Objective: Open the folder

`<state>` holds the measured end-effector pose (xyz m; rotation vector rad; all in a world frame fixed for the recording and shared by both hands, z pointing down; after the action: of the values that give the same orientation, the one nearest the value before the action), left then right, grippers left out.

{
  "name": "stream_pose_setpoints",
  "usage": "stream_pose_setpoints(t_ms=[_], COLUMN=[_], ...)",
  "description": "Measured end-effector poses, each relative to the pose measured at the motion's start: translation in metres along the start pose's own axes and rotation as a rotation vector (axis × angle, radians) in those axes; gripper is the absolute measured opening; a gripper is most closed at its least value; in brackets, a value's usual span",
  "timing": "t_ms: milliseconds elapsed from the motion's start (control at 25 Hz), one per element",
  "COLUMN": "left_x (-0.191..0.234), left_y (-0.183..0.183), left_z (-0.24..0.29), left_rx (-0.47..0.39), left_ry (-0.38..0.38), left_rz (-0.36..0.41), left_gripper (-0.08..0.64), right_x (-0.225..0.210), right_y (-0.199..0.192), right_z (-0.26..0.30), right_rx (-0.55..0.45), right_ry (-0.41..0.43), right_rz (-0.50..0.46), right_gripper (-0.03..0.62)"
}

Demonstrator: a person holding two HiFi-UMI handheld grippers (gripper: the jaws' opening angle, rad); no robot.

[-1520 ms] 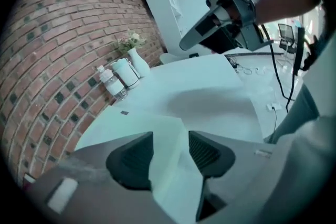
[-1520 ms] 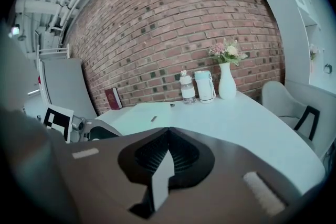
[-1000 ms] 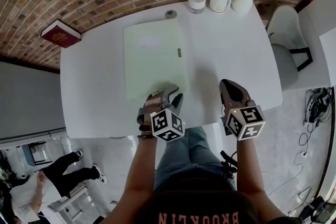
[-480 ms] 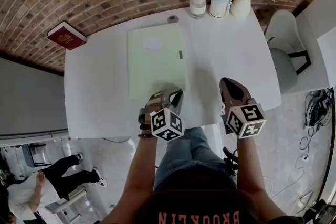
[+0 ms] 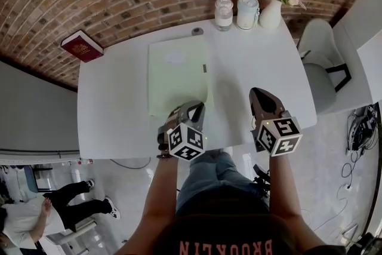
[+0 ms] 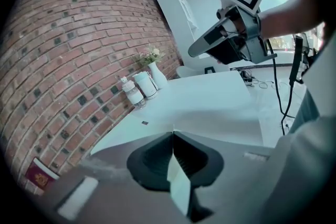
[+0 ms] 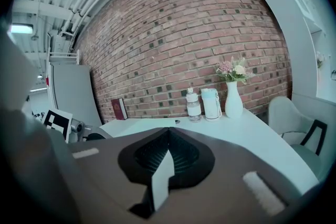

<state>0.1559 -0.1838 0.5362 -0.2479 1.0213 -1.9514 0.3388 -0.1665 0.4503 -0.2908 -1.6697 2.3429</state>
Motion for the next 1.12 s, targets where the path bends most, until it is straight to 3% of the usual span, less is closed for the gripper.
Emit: stream_pose_setpoints(t_ms=[240, 1120], left_x=[0.012, 0.047], left_y=[0.012, 0.036], left_z=[-0.009, -0.067], left_rx=[-0.096, -0.224], left_ry=[0.012, 0.221], left_rz=[-0.203, -0.206], left_gripper=[0.006, 0.006], right_x=[-0.005, 0.006], right_y=[0.008, 0.037], right_z=[0.002, 0.02], right_rx=[-0.023, -0.083], right_ry=[0.014, 0.096], right_rz=[-0.007, -0.06], right_gripper=[-0.002, -0.002])
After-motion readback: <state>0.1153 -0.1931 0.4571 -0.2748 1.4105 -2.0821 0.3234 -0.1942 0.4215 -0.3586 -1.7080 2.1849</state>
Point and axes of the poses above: the fingertips, and each gripper's own axes: z forward along the fingers, x to its left, y out of its top, the point moved 4 cm from there along -z, backward along the fingers, and after that the axes turned 13 degrees about -z, right-handed, at the moved point
